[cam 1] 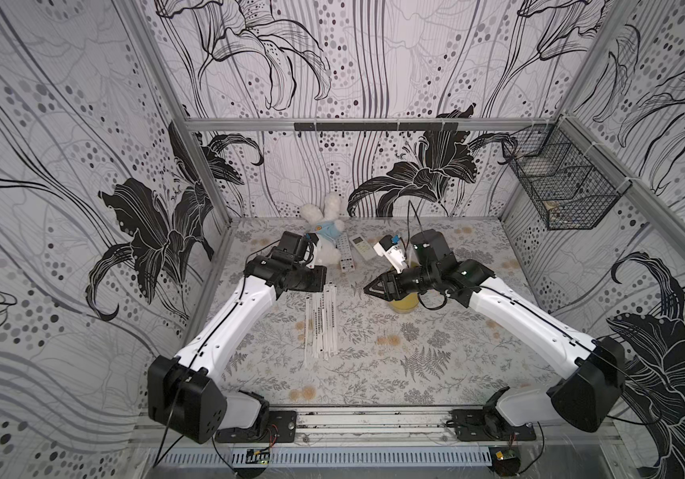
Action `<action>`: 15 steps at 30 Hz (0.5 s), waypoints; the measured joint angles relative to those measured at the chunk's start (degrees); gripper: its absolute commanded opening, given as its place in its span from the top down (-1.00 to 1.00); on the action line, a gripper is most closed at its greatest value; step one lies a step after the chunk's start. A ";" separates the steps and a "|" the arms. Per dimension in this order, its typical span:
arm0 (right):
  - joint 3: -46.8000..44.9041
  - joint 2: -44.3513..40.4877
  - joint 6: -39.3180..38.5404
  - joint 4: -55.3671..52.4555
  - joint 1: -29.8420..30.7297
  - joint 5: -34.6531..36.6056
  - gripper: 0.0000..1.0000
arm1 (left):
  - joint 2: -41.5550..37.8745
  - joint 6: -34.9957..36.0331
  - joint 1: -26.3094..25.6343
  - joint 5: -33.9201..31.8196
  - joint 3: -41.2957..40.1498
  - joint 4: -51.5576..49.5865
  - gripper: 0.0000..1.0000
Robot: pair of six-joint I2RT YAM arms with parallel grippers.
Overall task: Take the straws out of the storage container
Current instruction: Place the straw at the center of the board.
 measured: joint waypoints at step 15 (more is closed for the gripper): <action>-0.04 11.58 0.70 2.03 1.90 -3.06 0.10 | 18.27 2.80 3.72 6.03 -0.55 -3.13 1.00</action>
